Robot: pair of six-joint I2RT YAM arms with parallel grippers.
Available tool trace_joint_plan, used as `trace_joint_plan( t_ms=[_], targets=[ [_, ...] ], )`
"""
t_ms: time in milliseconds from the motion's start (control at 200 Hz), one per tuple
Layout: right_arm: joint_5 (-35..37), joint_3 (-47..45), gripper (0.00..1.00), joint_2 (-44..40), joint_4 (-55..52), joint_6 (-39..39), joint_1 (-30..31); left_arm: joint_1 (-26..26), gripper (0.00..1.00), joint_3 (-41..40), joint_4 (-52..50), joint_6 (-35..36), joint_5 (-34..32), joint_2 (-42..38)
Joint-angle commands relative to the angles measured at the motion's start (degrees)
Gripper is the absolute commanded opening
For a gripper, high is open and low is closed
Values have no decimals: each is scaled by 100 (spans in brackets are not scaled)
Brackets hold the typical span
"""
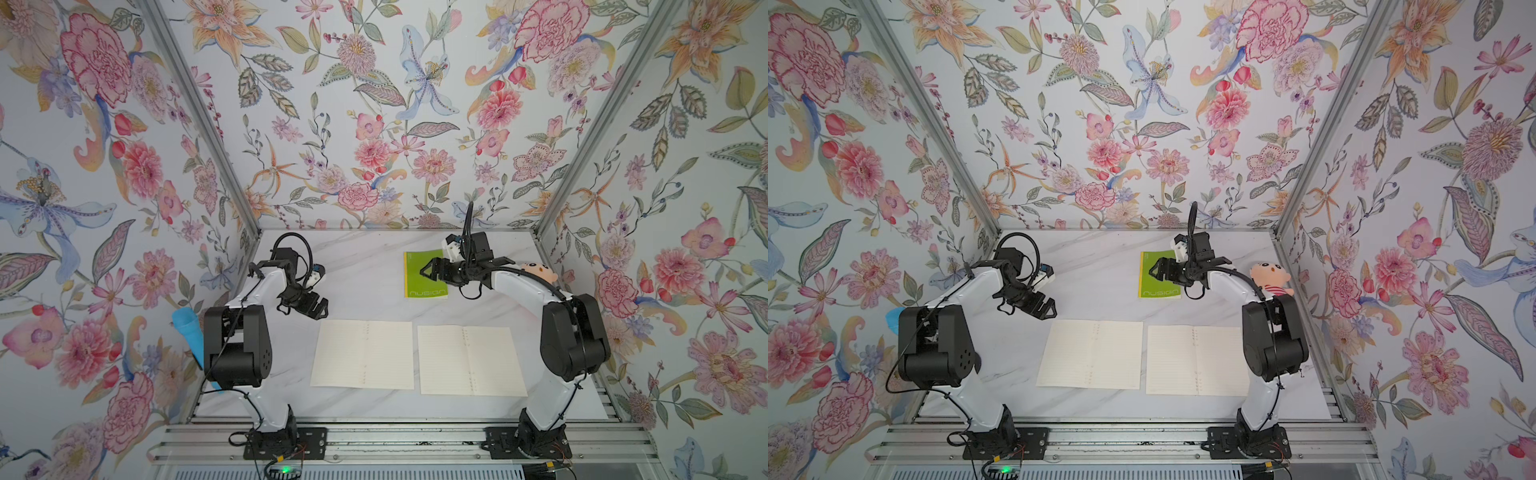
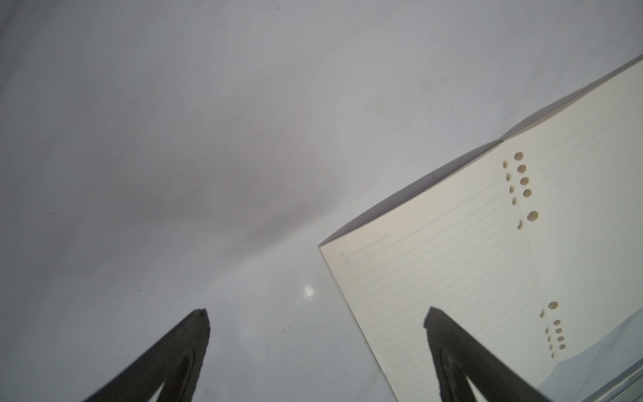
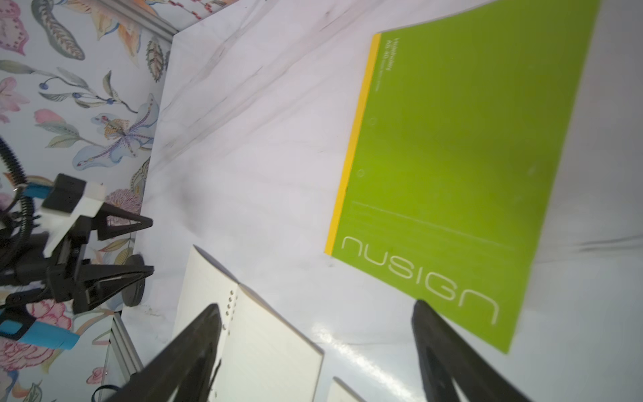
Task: Close the notebook
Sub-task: Adjust the notebook at the center of the board, then close the notebook at the center of the board.
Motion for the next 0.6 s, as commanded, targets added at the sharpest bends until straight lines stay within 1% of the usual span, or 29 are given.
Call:
trace_joint_plan(
  t_ms=[0, 125, 295, 340, 355, 430, 595],
  targets=[
    [325, -655, 86, -315, -182, 225, 497, 13, 100, 85, -590, 499, 169, 240],
    [535, -1306, 87, -700, -185, 507, 1041, 22, 100, 256, -1025, 759, 246, 387],
    [624, -1918, 88, -1105, -169, 876, 1524, 22, 100, 244, -1460, 985, 305, 501],
    [644, -2000, 88, -1204, -172, 949, 1557, 24, 100, 176, -1527, 1055, 315, 496],
    [656, -2022, 88, -1231, -166, 971, 1712, 21, 100, 153, -1535, 1074, 317, 488],
    [679, -2146, 88, -1311, -148, 1111, 1866, 25, 100, 21, -1591, 1157, 329, 452],
    [710, -2304, 88, -1233, -13, 1354, 2183, 26, 100, -164, -1807, 1411, 499, 457]
  ],
)
